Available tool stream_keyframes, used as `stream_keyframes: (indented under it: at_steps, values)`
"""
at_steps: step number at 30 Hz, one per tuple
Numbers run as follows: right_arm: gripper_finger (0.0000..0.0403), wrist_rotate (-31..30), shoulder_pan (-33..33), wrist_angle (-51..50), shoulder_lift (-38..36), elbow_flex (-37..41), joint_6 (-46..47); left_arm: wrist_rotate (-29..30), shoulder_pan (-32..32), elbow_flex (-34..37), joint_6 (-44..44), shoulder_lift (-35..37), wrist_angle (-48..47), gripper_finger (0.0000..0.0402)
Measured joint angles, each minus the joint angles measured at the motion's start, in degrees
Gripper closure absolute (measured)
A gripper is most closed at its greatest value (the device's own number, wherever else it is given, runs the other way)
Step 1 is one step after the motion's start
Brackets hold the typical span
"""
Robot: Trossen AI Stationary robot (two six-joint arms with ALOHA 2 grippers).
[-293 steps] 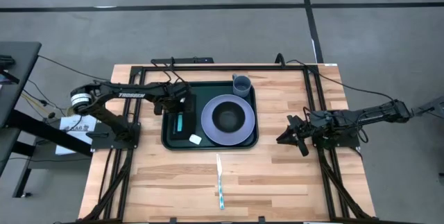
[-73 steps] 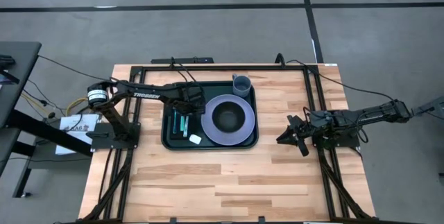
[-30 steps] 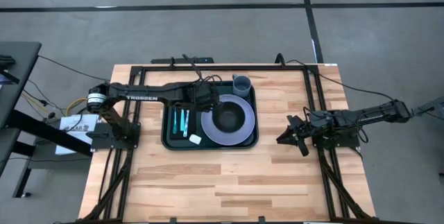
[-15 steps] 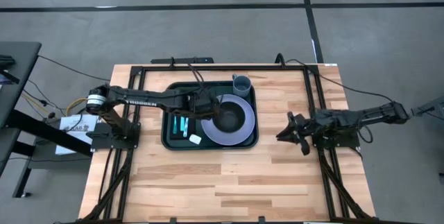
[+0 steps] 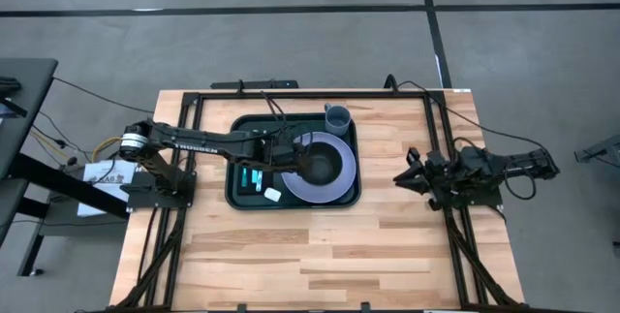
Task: Set up tray
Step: Return to Home Position
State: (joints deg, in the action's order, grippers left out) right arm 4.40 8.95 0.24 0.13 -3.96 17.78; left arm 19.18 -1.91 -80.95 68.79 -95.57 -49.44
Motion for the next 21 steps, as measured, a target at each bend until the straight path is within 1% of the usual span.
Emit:
stream_keyframes:
  at_steps: [3,7,11,17,21]
  values:
    - [0.0349,0.0,0.0,3.5,0.0,-0.2,-0.3,2.3,-0.4,0.0,0.0,0.0,0.4,0.0401]
    - [0.0349,0.0,0.0,2.9,0.0,-0.1,-0.2,3.2,-1.3,0.0,-2.5,0.0,0.6,0.0401]
    - [0.0349,0.0,0.0,2.7,0.0,-0.1,-0.2,2.8,-2.6,0.0,-9.8,0.0,1.3,0.0401]
    - [0.0349,0.0,0.0,2.7,0.0,-0.1,-0.2,-0.9,-5.1,0.0,-23.2,0.0,2.0,0.0401]
    - [0.0349,0.0,0.0,2.7,0.0,-0.1,-0.2,-0.9,-7.5,0.0,-29.4,0.7,2.3,0.0401]
